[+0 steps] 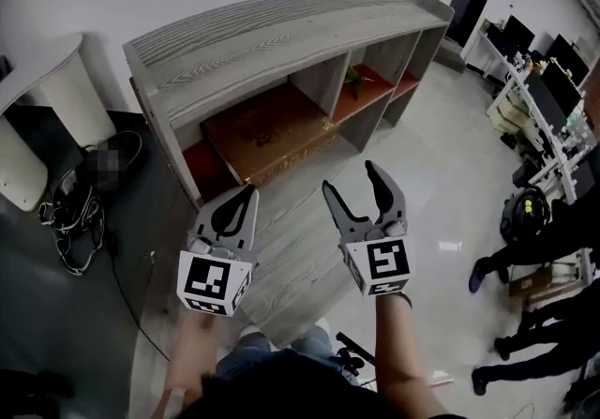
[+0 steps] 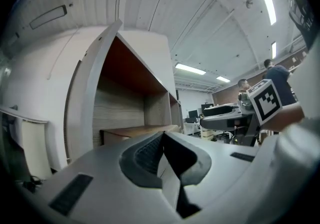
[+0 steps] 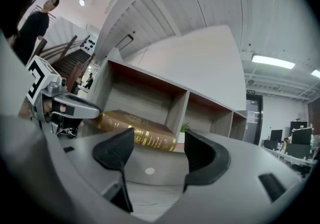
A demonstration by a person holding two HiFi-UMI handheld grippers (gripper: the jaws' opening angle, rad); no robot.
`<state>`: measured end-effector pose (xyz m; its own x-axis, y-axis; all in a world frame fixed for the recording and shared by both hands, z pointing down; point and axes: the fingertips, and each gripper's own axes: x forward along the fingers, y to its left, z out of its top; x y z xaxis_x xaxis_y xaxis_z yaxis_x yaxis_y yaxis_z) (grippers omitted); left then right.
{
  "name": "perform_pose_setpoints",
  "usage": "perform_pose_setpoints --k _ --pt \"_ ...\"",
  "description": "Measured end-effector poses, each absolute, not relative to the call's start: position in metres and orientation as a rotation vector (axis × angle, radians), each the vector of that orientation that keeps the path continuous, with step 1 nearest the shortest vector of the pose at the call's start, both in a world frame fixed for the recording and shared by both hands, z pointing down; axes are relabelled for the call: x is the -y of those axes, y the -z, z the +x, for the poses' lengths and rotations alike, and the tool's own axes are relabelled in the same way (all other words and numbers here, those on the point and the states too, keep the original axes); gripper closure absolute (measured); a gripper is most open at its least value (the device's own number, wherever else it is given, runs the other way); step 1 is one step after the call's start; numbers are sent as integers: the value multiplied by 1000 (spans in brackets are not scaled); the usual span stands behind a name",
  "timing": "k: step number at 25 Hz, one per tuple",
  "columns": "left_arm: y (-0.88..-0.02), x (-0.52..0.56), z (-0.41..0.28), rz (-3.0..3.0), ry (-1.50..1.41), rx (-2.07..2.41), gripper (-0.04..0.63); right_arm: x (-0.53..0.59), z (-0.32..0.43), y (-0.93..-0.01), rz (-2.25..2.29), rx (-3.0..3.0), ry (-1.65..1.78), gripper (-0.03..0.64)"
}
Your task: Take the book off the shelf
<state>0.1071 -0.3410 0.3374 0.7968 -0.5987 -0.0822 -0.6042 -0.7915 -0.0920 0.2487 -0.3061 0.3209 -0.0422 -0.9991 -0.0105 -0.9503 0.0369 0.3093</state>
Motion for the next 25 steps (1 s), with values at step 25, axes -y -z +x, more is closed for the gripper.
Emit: perform_pose_setpoints --k 25 --pt "-325 295 90 -2502 -127 -1756 583 349 246 -345 908 2159 927 291"
